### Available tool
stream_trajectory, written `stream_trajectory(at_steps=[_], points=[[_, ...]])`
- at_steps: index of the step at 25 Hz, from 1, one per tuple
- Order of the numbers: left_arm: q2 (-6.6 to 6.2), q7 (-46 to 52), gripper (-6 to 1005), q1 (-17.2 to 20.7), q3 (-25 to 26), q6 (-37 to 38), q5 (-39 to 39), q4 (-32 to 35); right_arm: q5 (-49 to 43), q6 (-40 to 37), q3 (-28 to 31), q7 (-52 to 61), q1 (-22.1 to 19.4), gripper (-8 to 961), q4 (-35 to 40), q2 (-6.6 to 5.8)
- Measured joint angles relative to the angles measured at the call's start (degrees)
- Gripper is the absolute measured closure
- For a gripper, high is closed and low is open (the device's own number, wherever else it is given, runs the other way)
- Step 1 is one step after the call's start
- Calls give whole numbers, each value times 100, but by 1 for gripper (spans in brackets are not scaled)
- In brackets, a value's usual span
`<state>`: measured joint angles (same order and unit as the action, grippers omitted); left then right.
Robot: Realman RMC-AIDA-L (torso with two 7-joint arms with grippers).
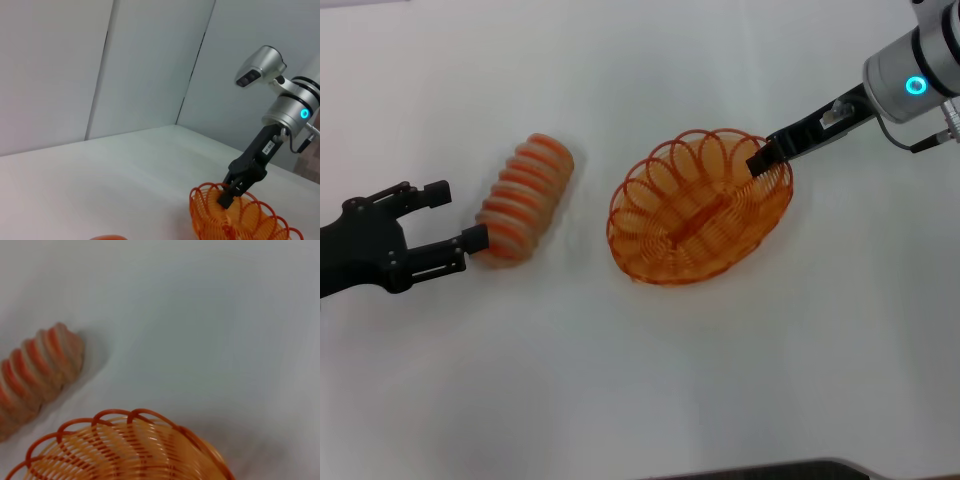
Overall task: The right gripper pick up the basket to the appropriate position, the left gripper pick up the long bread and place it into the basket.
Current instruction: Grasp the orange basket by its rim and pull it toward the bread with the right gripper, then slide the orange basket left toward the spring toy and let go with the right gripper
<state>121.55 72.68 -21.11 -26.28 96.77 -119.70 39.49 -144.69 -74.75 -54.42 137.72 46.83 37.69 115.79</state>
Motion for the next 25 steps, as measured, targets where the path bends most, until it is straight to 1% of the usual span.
stream_trajectory(at_steps=[5, 10, 15, 21, 25], points=[[0, 0, 159, -13, -3, -38, 3, 6, 188, -100, 368, 80, -39, 833, -29, -33], [-1, -5, 159, -29, -9, -59, -18, 21, 335, -154, 506, 255, -93, 841, -65, -35], [-3, -9, 159, -26, -9, -98, -22, 84, 437, -194, 680, 519, -114, 848, -134, 2], [9, -68, 158, -14, -9, -205, -26, 158, 761, -132, 807, 733, -210, 851, -260, 15], [9, -115, 158, -22, -9, -243, -27, 164, 803, 60, 849, 874, -291, 850, -270, 93]])
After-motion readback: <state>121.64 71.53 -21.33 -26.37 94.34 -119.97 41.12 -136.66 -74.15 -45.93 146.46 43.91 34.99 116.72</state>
